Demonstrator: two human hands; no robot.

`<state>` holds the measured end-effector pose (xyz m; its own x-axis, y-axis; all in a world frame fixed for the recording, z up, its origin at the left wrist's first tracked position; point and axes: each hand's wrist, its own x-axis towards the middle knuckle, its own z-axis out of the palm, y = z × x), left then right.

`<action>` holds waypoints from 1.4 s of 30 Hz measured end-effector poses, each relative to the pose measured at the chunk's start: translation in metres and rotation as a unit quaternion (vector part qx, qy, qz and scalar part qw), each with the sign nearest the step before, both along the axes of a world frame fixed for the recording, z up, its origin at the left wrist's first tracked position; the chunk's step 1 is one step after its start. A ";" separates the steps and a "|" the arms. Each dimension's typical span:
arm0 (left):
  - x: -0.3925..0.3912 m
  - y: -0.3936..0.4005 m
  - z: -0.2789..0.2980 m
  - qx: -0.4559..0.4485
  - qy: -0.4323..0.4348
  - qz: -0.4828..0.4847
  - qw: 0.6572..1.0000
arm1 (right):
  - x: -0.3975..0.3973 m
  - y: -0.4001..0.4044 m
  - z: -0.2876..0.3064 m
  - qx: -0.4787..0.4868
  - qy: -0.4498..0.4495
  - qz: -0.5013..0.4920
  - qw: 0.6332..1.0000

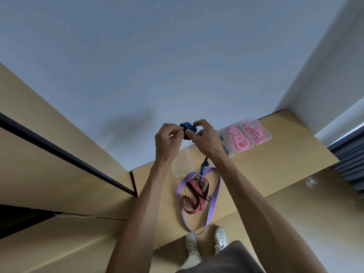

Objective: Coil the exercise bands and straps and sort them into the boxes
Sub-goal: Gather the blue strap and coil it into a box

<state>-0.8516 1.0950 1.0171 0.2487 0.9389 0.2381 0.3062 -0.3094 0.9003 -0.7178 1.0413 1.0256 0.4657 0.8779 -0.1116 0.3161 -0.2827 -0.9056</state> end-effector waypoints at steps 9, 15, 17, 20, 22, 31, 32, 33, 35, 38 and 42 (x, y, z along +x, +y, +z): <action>0.000 0.015 -0.001 -0.189 -0.057 0.076 0.977 | 0.003 -0.004 -0.007 -0.024 -0.072 0.089 0.993; 0.006 0.001 -0.010 -0.131 -0.032 0.116 0.984 | 0.001 0.006 -0.009 -0.094 -0.130 0.056 0.985; 0.008 0.002 -0.010 -0.155 -0.068 0.113 0.979 | 0.001 0.006 -0.011 -0.102 -0.091 0.069 0.988; 0.008 0.005 -0.007 -0.198 -0.124 0.110 0.966 | -0.001 -0.001 -0.015 -0.090 -0.029 0.092 0.991; 0.008 0.006 -0.008 -0.166 -0.096 0.118 0.974 | -0.003 -0.007 -0.016 -0.061 -0.028 0.098 0.993; 0.003 0.001 -0.024 0.021 0.128 0.036 0.991 | 0.001 -0.008 -0.006 -0.068 -0.200 0.161 0.964; 0.003 0.001 -0.024 0.024 0.137 0.028 0.990 | 0.000 -0.010 -0.006 -0.072 -0.213 0.164 0.961; 0.004 0.002 -0.024 0.024 0.140 0.020 0.990 | -0.001 -0.010 -0.006 -0.074 -0.226 0.162 0.958; 0.003 0.005 -0.024 0.010 0.143 -0.006 0.990 | 0.000 -0.011 -0.005 -0.066 -0.247 0.160 0.953; -0.004 0.008 -0.025 -0.064 0.142 -0.064 0.986 | 0.006 -0.009 0.001 -0.045 -0.249 0.176 0.951; -0.013 0.008 -0.029 -0.186 0.057 -0.111 0.975 | 0.017 -0.004 0.011 -0.054 -0.248 0.206 0.945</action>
<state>-0.8643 1.1028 0.9879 0.4608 0.8749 -0.1490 0.3730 -0.0386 0.9270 -0.7010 1.0374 1.0368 0.1053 0.9921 -0.0680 0.7979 -0.1251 -0.5897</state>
